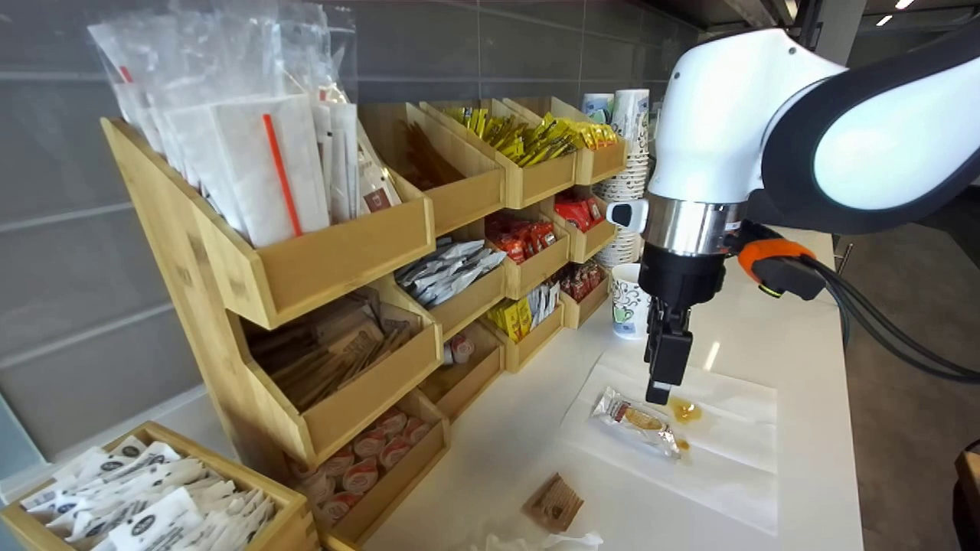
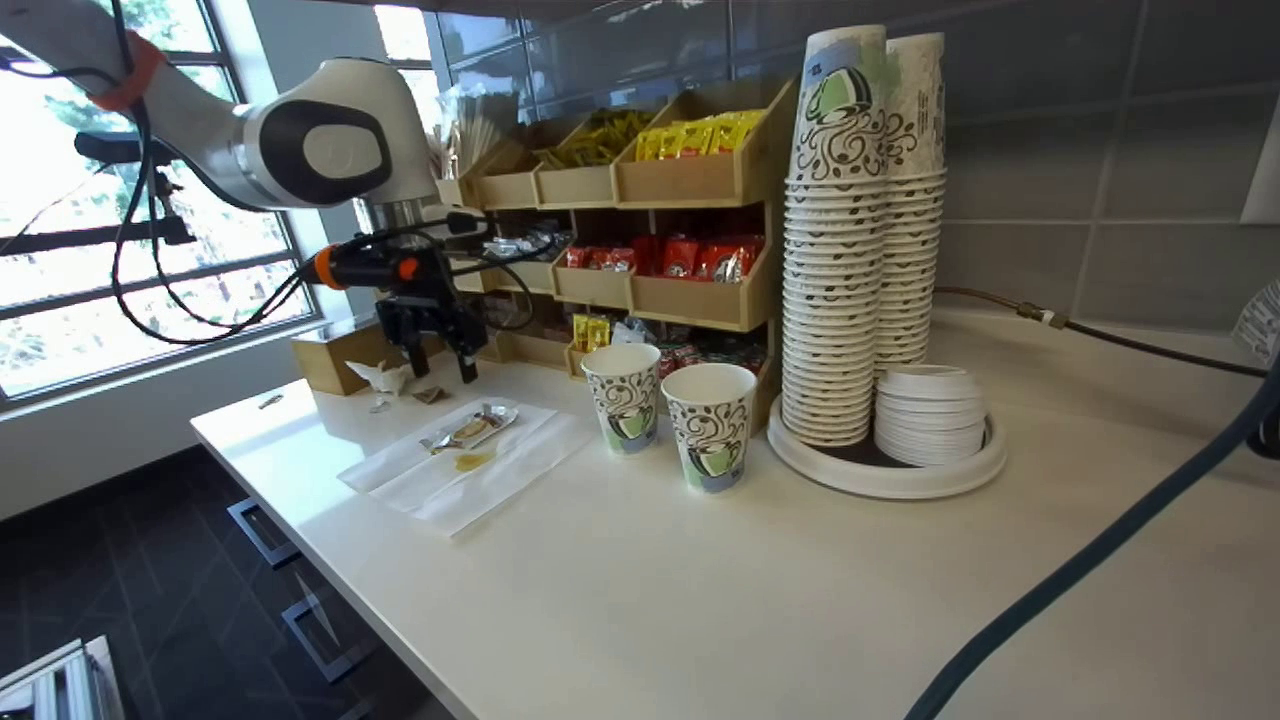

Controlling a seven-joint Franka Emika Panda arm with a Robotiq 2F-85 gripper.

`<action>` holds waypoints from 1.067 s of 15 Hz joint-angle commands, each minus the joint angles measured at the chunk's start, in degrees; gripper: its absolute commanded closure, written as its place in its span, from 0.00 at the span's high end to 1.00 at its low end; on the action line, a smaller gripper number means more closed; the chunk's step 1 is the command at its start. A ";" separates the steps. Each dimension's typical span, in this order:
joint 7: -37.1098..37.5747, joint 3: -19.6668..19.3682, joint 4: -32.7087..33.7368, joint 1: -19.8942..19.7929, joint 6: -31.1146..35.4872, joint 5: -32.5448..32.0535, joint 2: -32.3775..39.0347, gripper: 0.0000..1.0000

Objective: Press down on the white sachet.

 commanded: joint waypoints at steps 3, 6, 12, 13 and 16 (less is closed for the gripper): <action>1.18 0.32 -1.62 0.27 6.19 1.10 1.84 0.36; 2.72 0.28 -1.38 0.11 7.74 0.94 3.79 0.16; 6.51 0.14 -0.31 -0.08 10.60 -0.01 7.48 0.00; 7.23 0.05 -0.15 -0.13 10.95 -0.37 8.01 0.00; 8.43 -0.07 0.19 -0.19 12.56 -0.50 9.29 0.00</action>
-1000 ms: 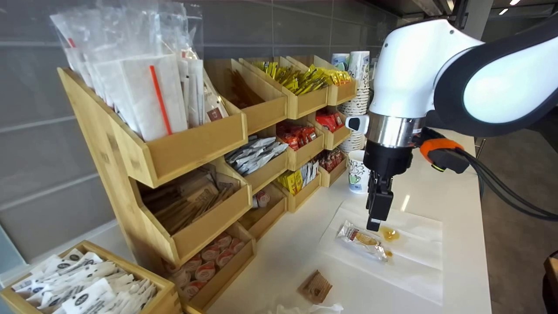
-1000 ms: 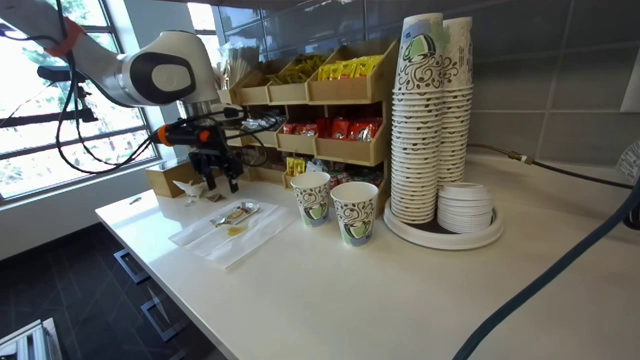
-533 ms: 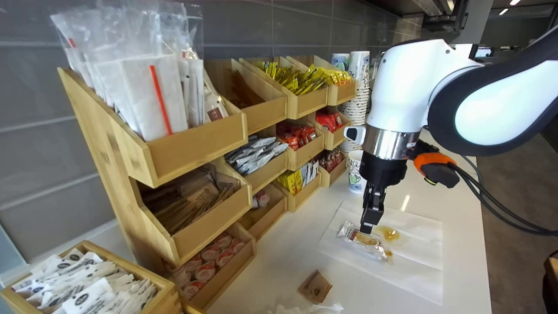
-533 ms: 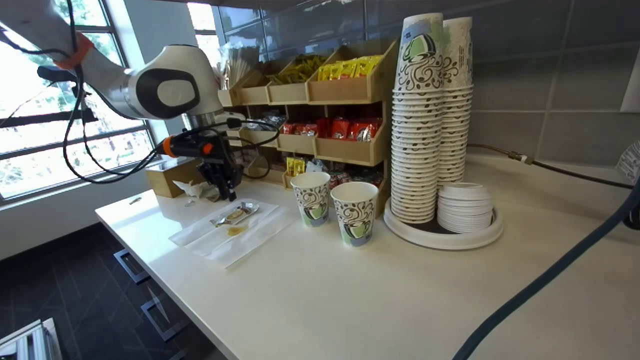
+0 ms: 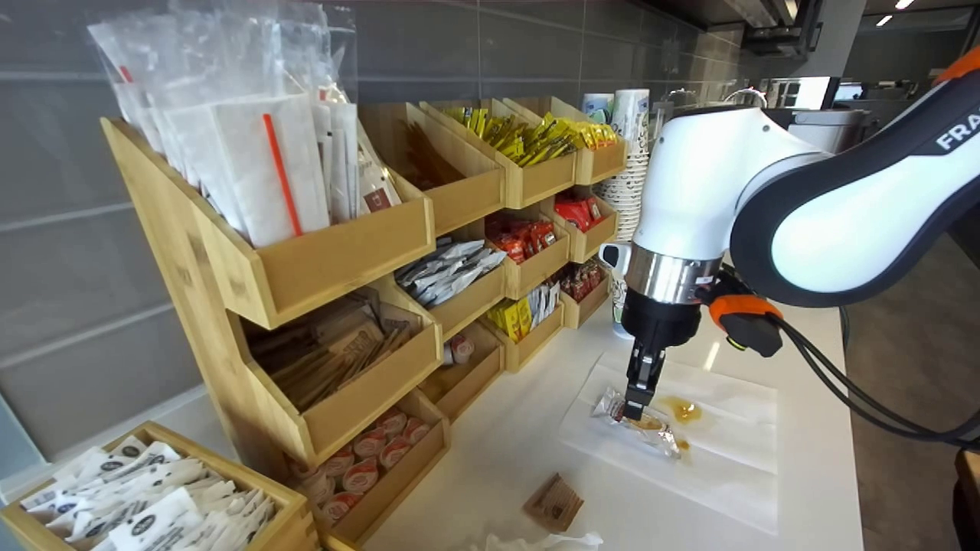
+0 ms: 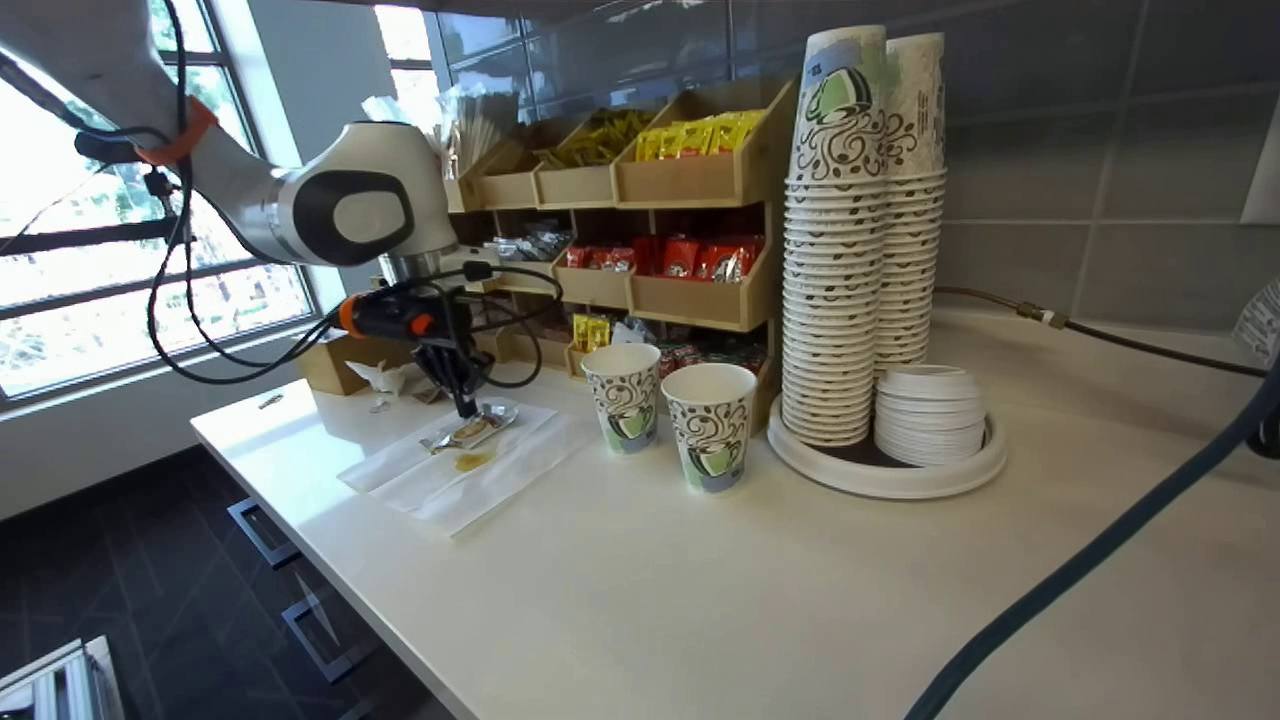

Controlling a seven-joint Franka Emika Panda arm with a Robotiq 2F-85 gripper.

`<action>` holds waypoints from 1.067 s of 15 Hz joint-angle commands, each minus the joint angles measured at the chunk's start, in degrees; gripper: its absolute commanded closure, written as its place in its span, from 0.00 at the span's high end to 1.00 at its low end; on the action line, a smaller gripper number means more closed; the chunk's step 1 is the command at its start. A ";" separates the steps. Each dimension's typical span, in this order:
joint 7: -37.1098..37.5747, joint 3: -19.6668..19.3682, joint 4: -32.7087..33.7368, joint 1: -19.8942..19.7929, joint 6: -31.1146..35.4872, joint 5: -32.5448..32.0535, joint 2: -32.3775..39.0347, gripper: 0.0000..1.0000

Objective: Press down on the white sachet.

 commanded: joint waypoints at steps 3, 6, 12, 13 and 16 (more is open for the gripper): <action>3.27 -0.12 1.49 -0.04 4.07 -0.95 2.98 0.00; 4.13 -0.35 1.84 -0.04 4.29 -1.47 3.92 0.00; 5.91 -0.72 2.43 0.07 3.17 -2.41 4.93 0.00; 6.40 -0.83 2.48 0.12 3.05 -2.81 5.06 0.00; 7.48 -0.90 2.83 0.18 2.66 -3.49 5.89 0.00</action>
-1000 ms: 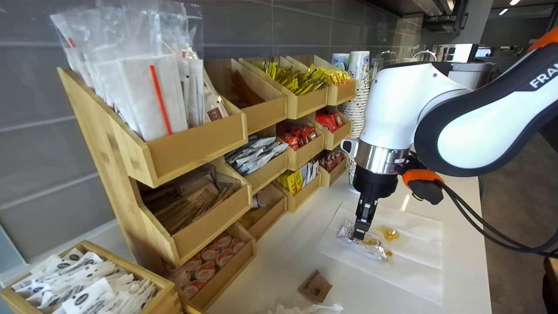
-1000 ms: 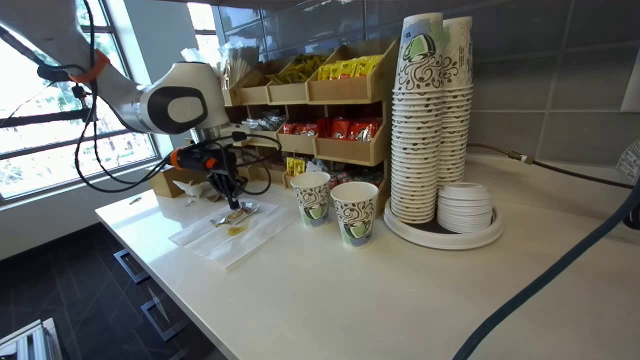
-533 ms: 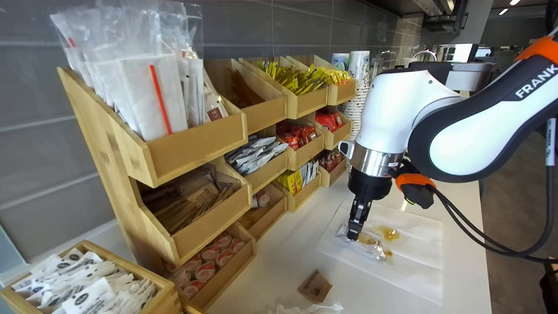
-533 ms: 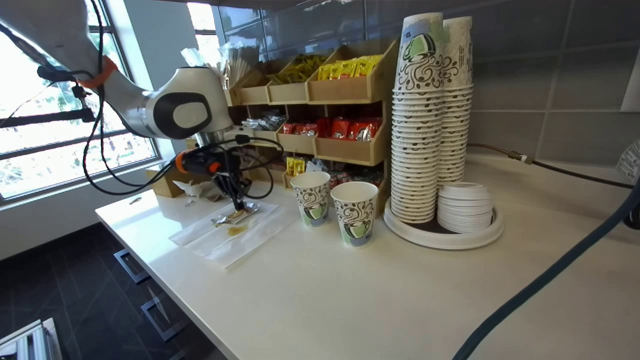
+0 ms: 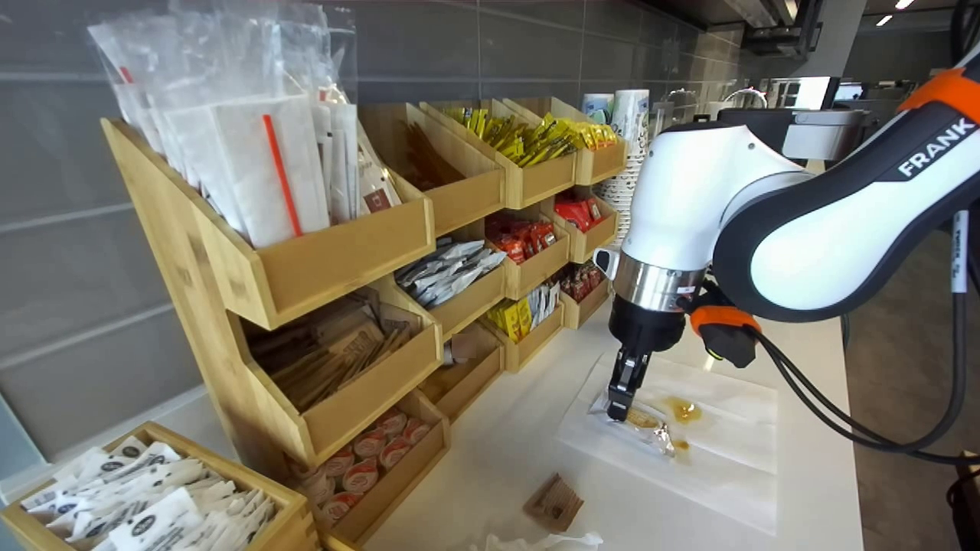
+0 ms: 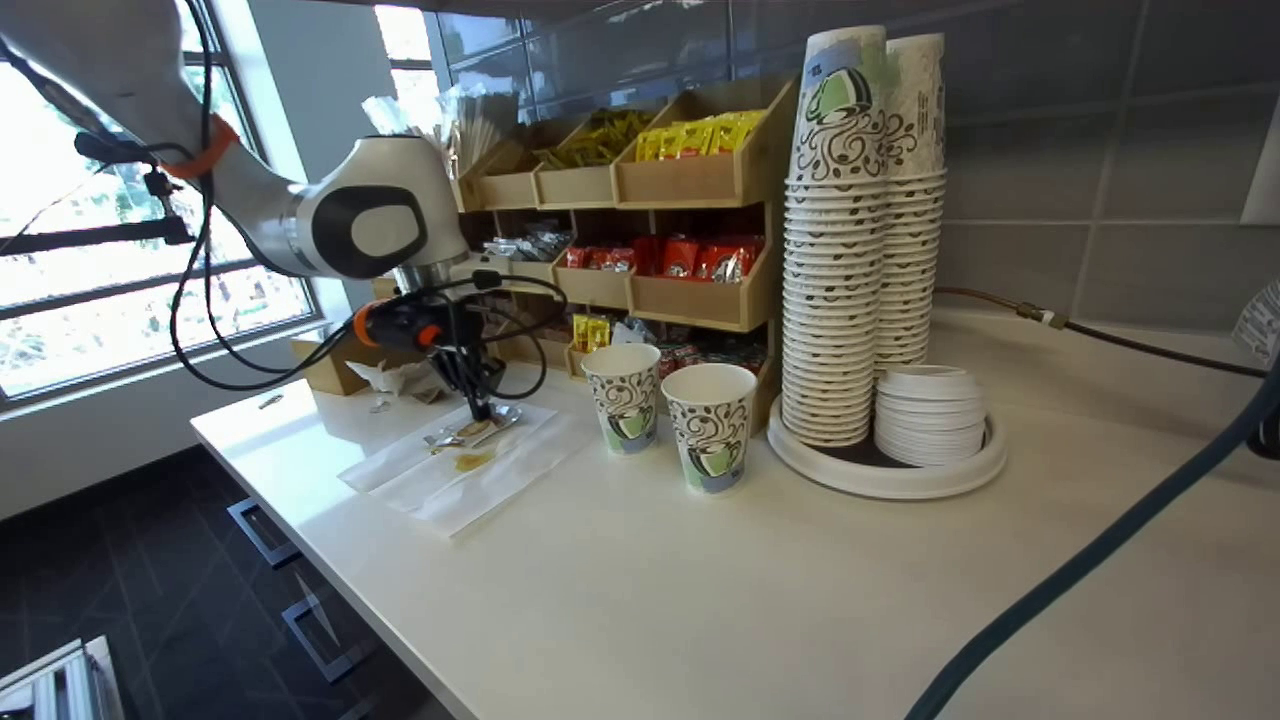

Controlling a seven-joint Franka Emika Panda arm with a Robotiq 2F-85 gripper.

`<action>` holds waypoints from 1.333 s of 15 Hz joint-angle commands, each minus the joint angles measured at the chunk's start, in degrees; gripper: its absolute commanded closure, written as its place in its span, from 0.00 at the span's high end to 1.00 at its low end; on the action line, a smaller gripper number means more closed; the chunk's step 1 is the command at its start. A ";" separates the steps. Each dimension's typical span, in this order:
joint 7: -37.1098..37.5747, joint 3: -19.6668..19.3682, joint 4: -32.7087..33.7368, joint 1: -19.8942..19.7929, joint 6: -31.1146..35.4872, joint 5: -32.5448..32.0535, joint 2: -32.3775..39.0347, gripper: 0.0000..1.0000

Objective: Press down on the white sachet.

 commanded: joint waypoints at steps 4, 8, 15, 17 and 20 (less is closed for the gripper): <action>3.63 -0.67 1.95 0.24 -1.57 -2.75 3.95 0.00; 5.97 -0.97 2.35 0.29 -2.21 -3.53 3.78 0.00; 7.17 -0.69 1.08 0.63 -2.78 -4.56 -0.57 0.00; 6.29 -0.32 0.71 0.64 -2.98 -3.92 -1.46 0.00; 6.45 -0.45 0.34 0.78 -4.90 -5.63 -2.68 0.00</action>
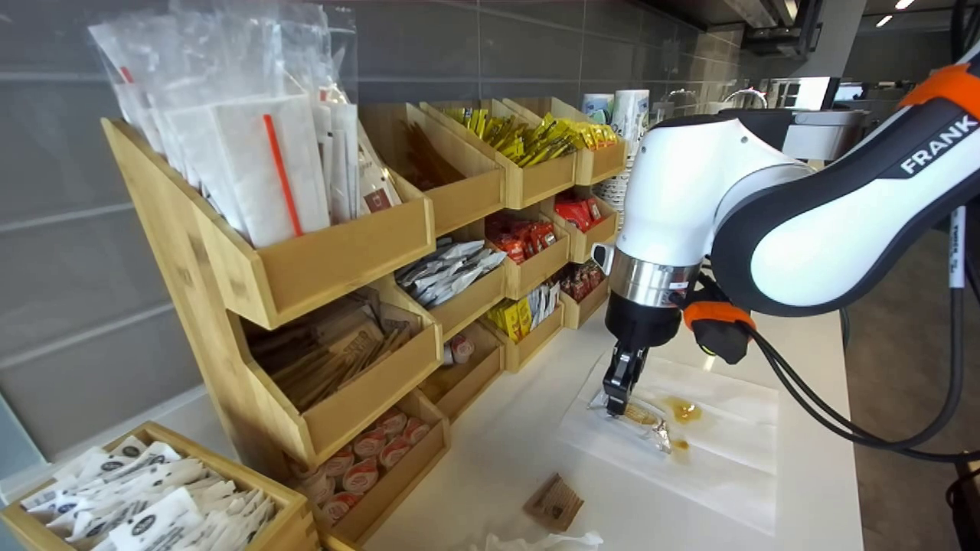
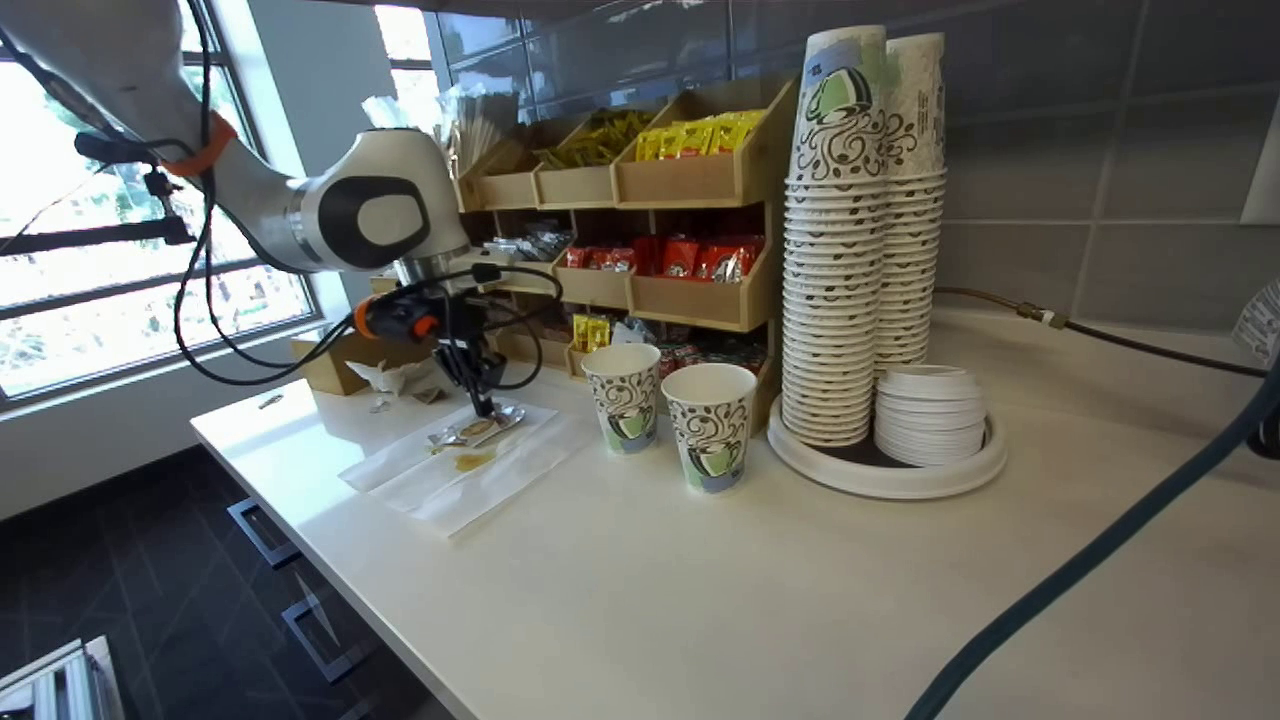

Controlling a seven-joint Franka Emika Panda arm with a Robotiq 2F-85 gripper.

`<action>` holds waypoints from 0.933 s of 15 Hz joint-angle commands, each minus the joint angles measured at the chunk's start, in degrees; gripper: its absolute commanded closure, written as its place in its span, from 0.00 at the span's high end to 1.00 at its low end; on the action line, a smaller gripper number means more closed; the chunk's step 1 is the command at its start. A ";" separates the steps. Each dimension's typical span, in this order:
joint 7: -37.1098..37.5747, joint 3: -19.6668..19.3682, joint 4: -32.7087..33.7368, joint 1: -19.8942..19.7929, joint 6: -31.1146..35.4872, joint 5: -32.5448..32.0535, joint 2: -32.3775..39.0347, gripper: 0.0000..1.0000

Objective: Press down on the white sachet.

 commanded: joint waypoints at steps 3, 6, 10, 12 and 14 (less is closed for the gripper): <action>1.46 -0.16 -1.11 0.63 -6.05 -4.80 -2.98 0.00; 0.42 0.21 -1.15 0.41 -7.06 -4.37 -2.10 0.00; -0.30 0.68 -1.05 0.53 -4.93 -3.51 -0.07 0.00; -0.40 0.73 -0.67 0.57 -4.42 -3.57 0.63 0.00; -1.17 0.48 -0.59 0.22 -5.35 -3.37 0.46 0.00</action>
